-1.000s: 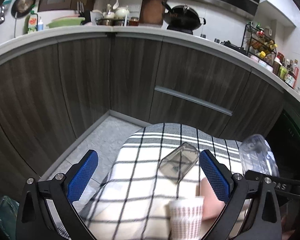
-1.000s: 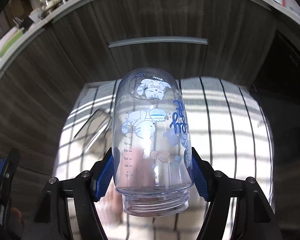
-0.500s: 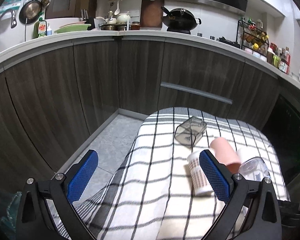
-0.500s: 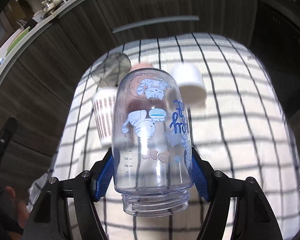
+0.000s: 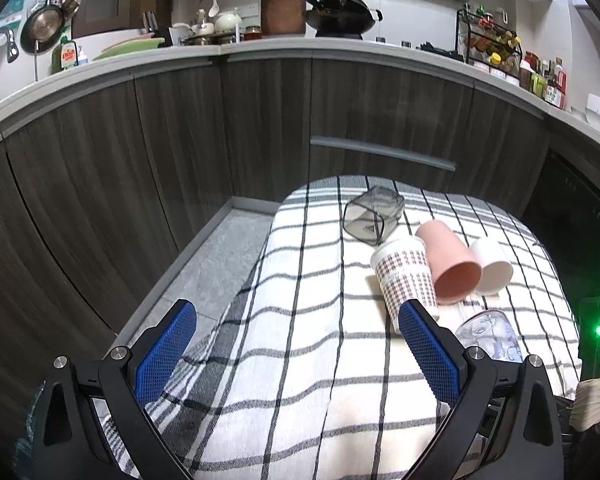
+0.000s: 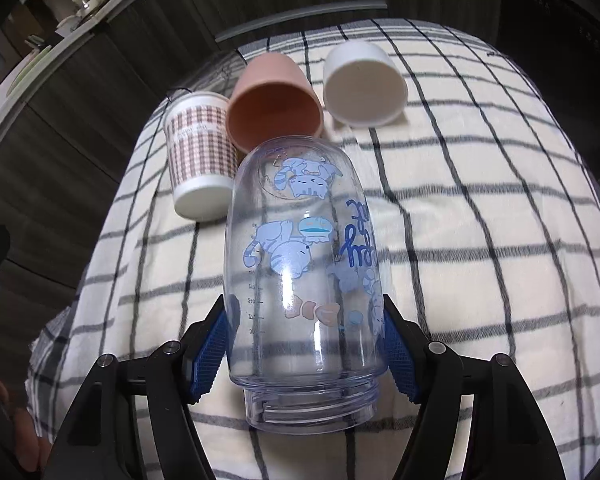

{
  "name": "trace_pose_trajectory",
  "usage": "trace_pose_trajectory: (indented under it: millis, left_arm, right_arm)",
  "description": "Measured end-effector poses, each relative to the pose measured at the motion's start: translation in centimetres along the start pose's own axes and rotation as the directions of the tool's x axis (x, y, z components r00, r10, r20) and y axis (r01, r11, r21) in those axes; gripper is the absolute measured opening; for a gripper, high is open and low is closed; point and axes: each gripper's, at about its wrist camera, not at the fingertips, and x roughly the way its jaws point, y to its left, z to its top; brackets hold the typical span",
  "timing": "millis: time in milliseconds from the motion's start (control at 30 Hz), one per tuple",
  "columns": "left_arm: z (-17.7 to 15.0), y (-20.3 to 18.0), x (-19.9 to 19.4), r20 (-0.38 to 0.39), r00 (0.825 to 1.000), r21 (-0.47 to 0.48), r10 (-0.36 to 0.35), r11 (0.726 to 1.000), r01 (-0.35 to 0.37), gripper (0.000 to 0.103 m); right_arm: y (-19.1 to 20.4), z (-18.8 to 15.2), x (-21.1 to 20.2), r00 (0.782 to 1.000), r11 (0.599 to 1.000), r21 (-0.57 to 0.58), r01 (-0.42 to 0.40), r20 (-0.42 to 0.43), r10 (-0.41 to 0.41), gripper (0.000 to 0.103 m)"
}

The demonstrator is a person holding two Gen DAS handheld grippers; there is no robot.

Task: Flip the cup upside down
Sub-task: 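Lower the bottle onto the cloth and open the right gripper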

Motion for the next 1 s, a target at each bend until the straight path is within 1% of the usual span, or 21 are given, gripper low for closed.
trace_pose_trajectory:
  millis: [67, 167, 333, 367, 433, 500, 633, 667, 700, 733, 767, 867, 900, 933, 1000]
  left_arm:
    - [-0.3, 0.0, 0.3, -0.014, 1.000, 0.006, -0.002, 1.000, 0.002, 0.103]
    - [-0.6, -0.1, 0.8, -0.037, 0.999, 0.018, -0.003, 1.000, 0.003, 0.103]
    - [-0.7, -0.2, 1.1, -0.053, 0.999, 0.023, -0.004, 1.000, 0.005, 0.103]
    - [-0.7, -0.2, 1.1, -0.053, 0.999, 0.023, -0.001, 1.000, 0.002, 0.103]
    - [-0.7, -0.2, 1.1, -0.053, 0.999, 0.027, 0.009, 1.000, -0.007, 0.103]
    - [-0.7, -0.3, 1.1, -0.056, 0.998, 0.032, 0.010, 0.999, -0.008, 0.103]
    - [-0.5, -0.7, 0.7, -0.058, 0.998, 0.046, 0.024, 0.999, -0.021, 0.103]
    - [-0.4, -0.9, 0.3, -0.054, 0.998, 0.054, 0.024, 0.998, -0.022, 0.103]
    - [-0.4, -1.1, 0.1, -0.054, 0.998, 0.063, 0.018, 0.998, -0.015, 0.103]
    - [-0.3, -1.5, -0.2, -0.057, 0.998, 0.075, 0.014, 0.997, -0.010, 0.103]
    - [-0.3, -1.9, -0.5, -0.060, 0.998, 0.091, 0.012, 0.996, -0.007, 0.103]
    - [0.0, -3.5, -1.4, -0.065, 0.998, 0.137, 0.001, 0.991, 0.008, 0.103]
    - [0.1, -4.0, -1.6, -0.070, 0.998, 0.147, -0.005, 0.989, 0.015, 0.103]
    - [0.3, -4.4, -1.8, -0.077, 0.997, 0.153, -0.011, 0.988, 0.023, 0.103]
    - [0.9, -5.5, -2.1, -0.092, 0.995, 0.157, -0.025, 0.987, 0.039, 0.103]
  right_arm:
    - [-0.2, -0.4, 0.4, 1.000, 1.000, 0.006, -0.003, -0.011, 0.003, 0.070]
    - [-0.1, -0.7, 0.5, 1.000, 1.000, -0.002, 0.002, -0.003, -0.002, 0.070]
    - [-0.1, -0.6, 0.6, 1.000, 1.000, 0.003, -0.008, -0.006, 0.008, 0.070]
    - [-0.2, -0.7, 0.5, 1.000, 1.000, 0.009, -0.011, -0.007, 0.011, 0.072]
    - [-0.3, -0.6, 0.3, 1.000, 1.000, 0.012, -0.015, -0.006, 0.015, 0.085]
    - [-0.2, -0.5, -0.9, 1.000, 1.000, 0.000, -0.008, 0.029, 0.008, 0.087]
    - [-0.1, -0.5, -2.3, 0.999, 1.000, -0.014, -0.007, 0.053, 0.008, 0.087]
    - [-0.1, -0.6, -3.0, 0.998, 1.000, -0.018, -0.007, 0.069, 0.008, 0.087]
    - [-0.2, -0.9, -4.9, 0.993, 0.999, -0.034, -0.005, 0.121, 0.009, 0.087]
    - [-0.2, -0.9, -4.9, 0.993, 0.999, -0.034, -0.005, 0.121, 0.009, 0.087]
    - [-0.2, -1.0, -5.5, 0.990, 0.999, -0.041, -0.002, 0.142, 0.008, 0.087]
    - [-0.5, -1.0, -8.3, 0.974, 0.998, -0.065, 0.021, 0.225, -0.006, 0.093]
    - [-0.3, -0.5, -9.7, 0.963, 0.996, -0.078, 0.050, 0.267, -0.028, 0.093]
    - [-0.3, -0.5, -9.7, 0.963, 0.996, -0.078, 0.050, 0.267, -0.028, 0.093]
    - [-0.6, 0.0, -11.3, 0.948, 0.994, -0.081, 0.067, 0.316, -0.038, 0.093]
